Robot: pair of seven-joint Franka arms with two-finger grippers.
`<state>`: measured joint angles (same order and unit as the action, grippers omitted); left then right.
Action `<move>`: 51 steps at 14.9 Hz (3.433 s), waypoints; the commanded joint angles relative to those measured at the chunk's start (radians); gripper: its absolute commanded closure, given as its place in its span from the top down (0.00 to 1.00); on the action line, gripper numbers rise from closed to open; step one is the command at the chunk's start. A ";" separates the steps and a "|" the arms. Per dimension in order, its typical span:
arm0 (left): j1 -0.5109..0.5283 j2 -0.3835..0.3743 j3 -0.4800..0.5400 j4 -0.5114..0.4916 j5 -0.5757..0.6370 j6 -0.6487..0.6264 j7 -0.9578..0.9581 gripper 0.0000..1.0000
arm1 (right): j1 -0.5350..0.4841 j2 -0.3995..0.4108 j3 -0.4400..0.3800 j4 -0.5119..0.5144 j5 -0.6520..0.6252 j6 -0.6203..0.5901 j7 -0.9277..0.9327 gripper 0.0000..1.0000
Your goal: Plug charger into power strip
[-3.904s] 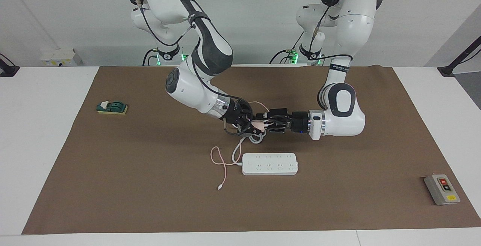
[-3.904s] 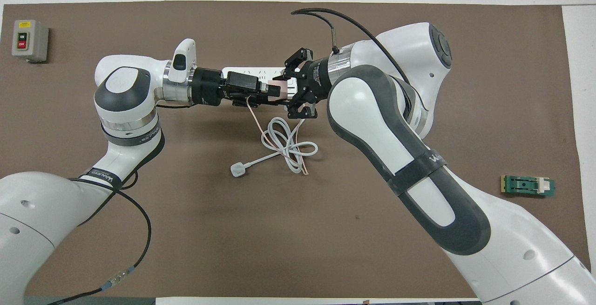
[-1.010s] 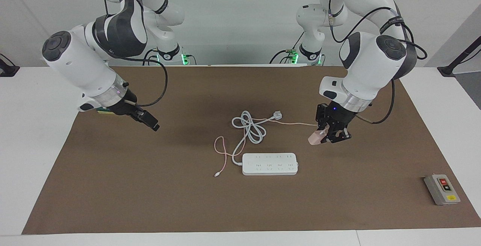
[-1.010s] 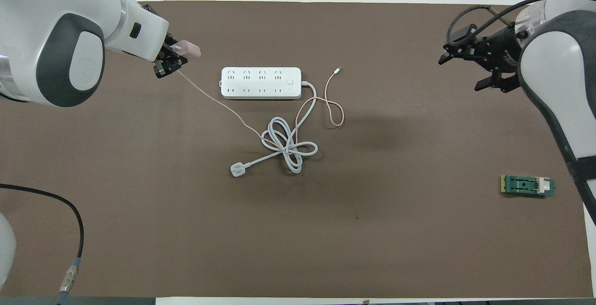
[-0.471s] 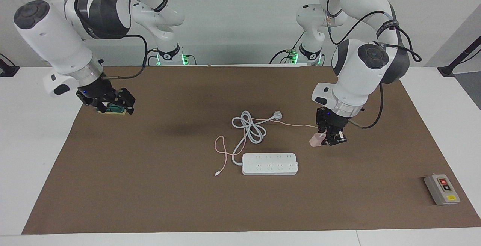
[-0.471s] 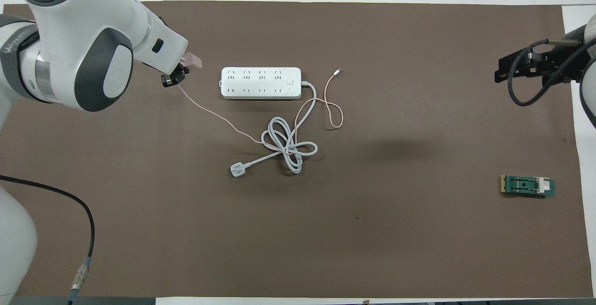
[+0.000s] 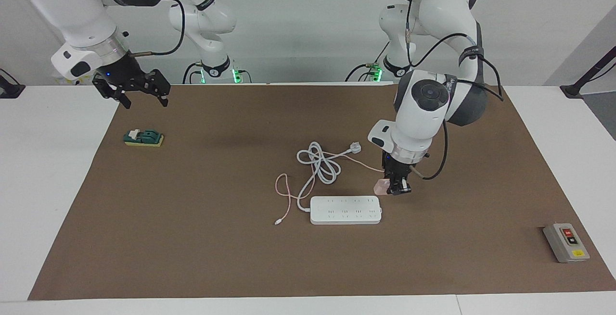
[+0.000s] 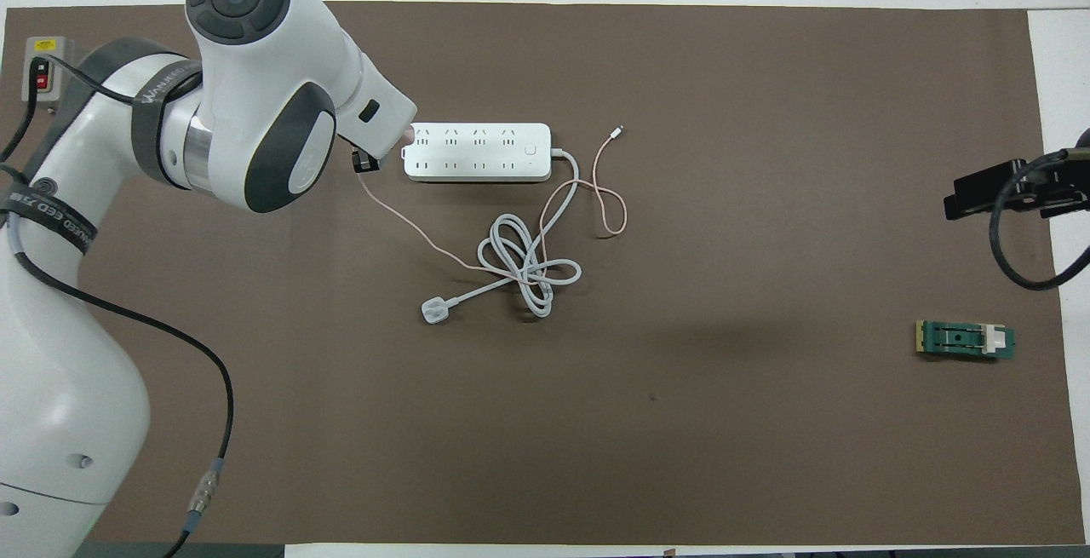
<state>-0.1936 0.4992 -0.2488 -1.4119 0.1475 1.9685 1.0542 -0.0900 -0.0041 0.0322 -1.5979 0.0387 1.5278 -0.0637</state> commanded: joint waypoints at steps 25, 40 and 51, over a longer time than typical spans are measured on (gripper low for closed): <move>-0.026 0.013 0.011 -0.166 0.132 0.196 -0.013 0.00 | -0.005 -0.040 0.012 -0.051 -0.083 0.019 -0.018 1.00; -0.030 0.001 0.010 -0.191 0.129 0.181 -0.026 0.00 | -0.005 -0.040 0.012 -0.050 -0.083 0.020 -0.019 1.00; -0.032 -0.004 0.006 -0.208 0.116 0.161 -0.066 0.00 | -0.013 -0.042 0.014 -0.051 -0.083 0.018 -0.018 1.00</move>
<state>-0.2169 0.5214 -0.2494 -1.5660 0.2596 2.1249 1.0271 -0.0882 -0.0250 0.0390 -1.6251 -0.0407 1.5306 -0.0660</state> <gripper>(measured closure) 0.709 0.000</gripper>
